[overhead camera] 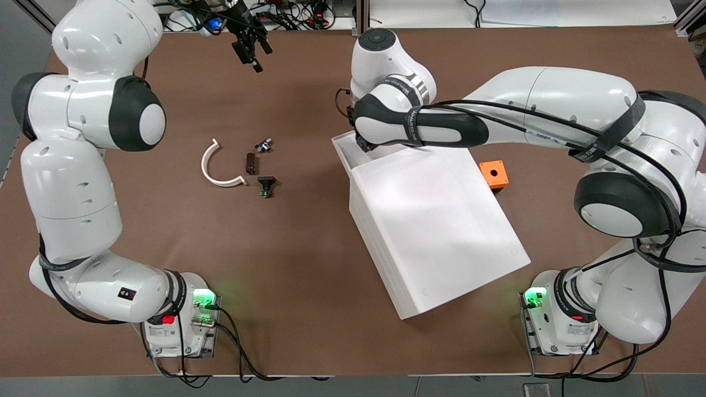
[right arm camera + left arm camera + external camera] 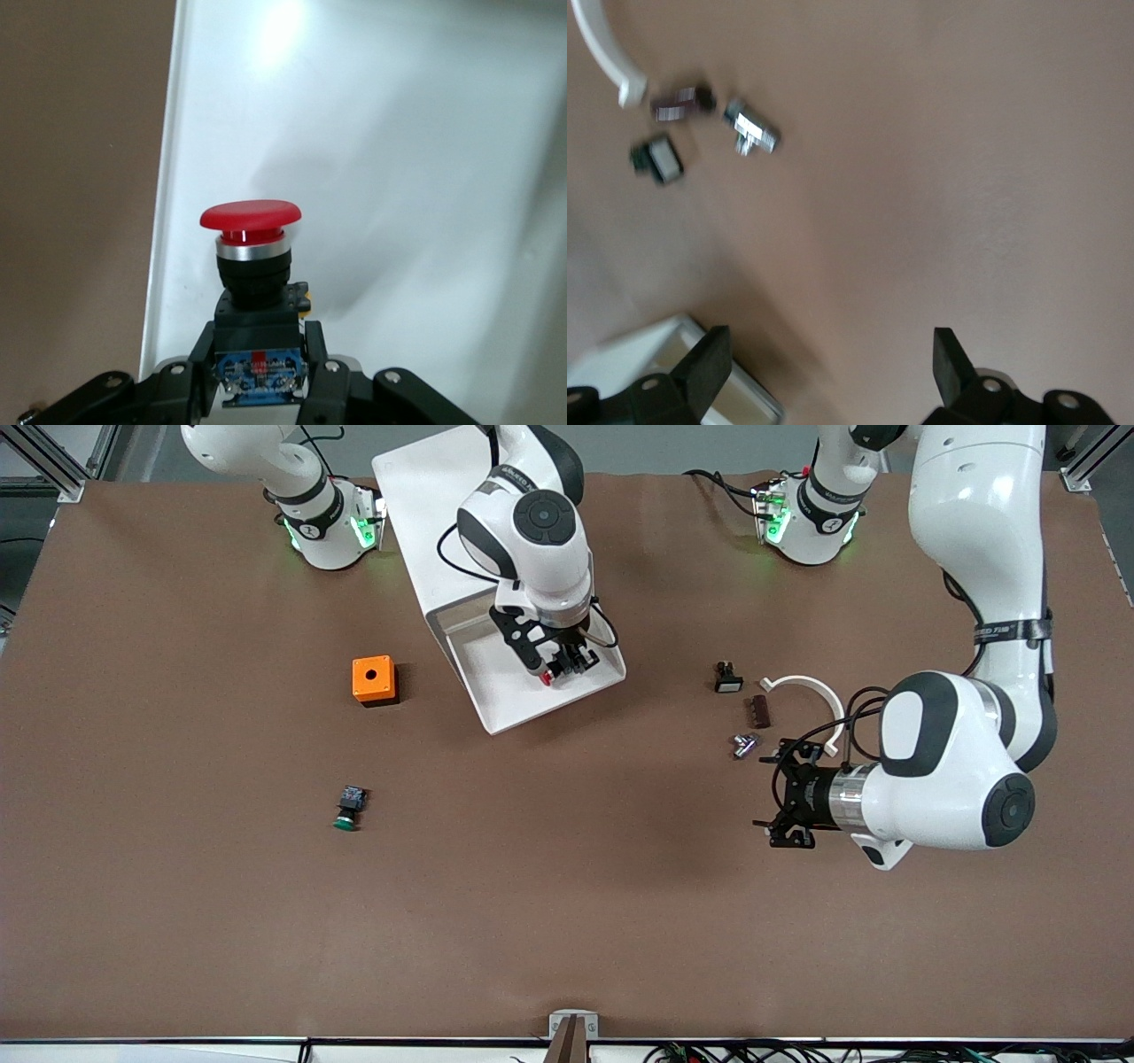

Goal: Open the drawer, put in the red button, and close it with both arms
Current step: 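Carry the red button over the drawer while the left gripper withdraws, then lower the red button into the drawer and open the right gripper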

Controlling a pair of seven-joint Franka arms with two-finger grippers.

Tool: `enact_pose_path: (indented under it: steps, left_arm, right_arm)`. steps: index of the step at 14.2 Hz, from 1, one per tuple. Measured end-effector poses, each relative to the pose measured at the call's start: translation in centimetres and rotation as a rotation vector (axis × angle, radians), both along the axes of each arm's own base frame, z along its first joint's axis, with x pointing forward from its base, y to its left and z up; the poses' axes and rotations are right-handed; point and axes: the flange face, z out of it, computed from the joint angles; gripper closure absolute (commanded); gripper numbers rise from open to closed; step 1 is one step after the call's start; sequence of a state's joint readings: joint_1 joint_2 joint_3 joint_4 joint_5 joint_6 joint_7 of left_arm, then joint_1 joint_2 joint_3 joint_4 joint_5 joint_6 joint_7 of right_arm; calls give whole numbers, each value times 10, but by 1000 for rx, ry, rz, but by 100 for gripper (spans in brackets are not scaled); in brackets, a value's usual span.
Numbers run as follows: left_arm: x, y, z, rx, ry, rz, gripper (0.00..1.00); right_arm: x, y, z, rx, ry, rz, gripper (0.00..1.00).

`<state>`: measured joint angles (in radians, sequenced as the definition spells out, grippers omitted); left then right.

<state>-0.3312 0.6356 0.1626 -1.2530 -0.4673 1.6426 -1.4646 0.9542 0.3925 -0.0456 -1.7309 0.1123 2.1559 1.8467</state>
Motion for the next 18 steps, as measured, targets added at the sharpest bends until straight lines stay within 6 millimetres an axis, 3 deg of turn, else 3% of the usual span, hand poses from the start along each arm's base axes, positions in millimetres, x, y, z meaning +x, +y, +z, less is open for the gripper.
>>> enact_pose_path:
  steps: [2,3,4,7,11,15,18]
  left_arm:
    - [-2,6,14,26,-84,-189,0]
    - [-3,7,23,32,-120,-274,0]
    - [-4,8,32,30,-152,-349,0]
    - [-8,12,54,11,-228,-552,0]
    - [-16,6,65,35,-266,-776,0]
    - [-23,-17,54,9,-277,-905,0]
    - [-34,-56,30,5,-300,-958,0]
  right_arm:
    - [-10,5,-1,-19,17,2,100]
    - [-14,6,-3,-32,28,4,65]
    - [-17,6,-4,-43,37,4,1]
    - [-18,5,-5,-51,44,2,0]
    - [-14,5,-1,-46,37,-1,0]
    - [10,-5,24,-43,34,131,0]
    - [51,-37,57,-54,62,276,0]
